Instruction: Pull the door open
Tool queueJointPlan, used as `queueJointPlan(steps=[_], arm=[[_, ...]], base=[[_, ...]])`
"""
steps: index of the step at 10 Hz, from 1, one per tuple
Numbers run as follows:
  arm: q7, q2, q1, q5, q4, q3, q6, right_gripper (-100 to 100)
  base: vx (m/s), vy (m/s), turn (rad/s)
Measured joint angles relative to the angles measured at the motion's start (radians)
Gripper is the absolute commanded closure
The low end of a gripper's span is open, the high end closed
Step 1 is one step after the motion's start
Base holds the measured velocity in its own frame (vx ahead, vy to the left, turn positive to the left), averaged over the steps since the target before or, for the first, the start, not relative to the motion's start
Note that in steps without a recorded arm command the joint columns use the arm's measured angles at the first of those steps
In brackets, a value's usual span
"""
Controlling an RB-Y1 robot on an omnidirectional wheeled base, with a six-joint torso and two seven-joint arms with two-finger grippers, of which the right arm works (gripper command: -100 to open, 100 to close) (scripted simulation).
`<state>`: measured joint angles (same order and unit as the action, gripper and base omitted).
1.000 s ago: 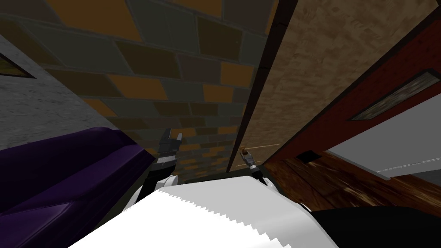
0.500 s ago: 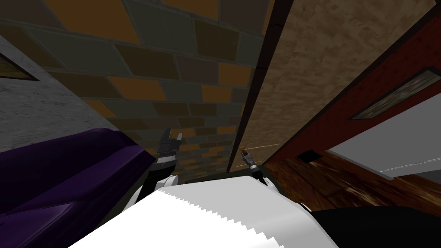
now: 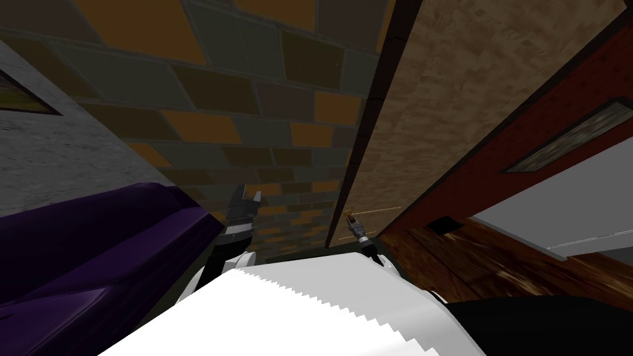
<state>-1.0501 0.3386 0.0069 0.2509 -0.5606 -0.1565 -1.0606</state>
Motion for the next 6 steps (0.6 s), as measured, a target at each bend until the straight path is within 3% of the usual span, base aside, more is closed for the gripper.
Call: queueJointPlan(steps=[6], arm=[[0.159, 0.000, -0.008, -0.031, 0.000, 0.015, 0.007, 100]], base=[[-0.031, -0.017, 0.034]])
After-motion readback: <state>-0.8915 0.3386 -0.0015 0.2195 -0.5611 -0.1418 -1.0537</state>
